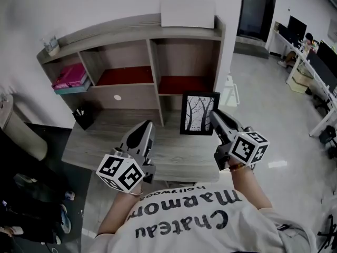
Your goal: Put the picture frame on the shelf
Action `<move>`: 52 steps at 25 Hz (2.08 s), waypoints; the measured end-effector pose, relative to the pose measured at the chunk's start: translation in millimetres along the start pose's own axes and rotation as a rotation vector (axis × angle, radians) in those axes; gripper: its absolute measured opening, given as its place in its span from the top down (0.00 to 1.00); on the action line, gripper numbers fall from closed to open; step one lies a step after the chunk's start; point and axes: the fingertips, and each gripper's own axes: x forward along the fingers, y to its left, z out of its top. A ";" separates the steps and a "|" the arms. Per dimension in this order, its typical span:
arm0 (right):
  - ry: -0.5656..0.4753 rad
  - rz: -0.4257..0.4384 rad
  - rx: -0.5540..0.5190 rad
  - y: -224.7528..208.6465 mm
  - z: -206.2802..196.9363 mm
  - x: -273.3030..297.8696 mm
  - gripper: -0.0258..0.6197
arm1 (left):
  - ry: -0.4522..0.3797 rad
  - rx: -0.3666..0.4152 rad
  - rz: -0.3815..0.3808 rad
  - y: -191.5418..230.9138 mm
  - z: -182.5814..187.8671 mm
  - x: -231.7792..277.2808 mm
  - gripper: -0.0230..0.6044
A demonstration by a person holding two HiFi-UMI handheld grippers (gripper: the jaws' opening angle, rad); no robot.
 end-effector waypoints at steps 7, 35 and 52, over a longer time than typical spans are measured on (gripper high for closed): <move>-0.016 -0.015 -0.113 -6.9 9.9 53.6 0.82 | -0.009 -0.032 0.019 50.7 -10.4 5.9 0.94; -0.009 -0.190 -0.262 -71.3 41.7 204.3 0.82 | 0.018 -0.099 0.181 144.3 -19.4 -19.9 0.94; 0.034 -0.256 -0.274 -91.8 32.0 246.4 0.82 | 0.025 -0.130 0.216 155.4 -31.9 -23.3 0.94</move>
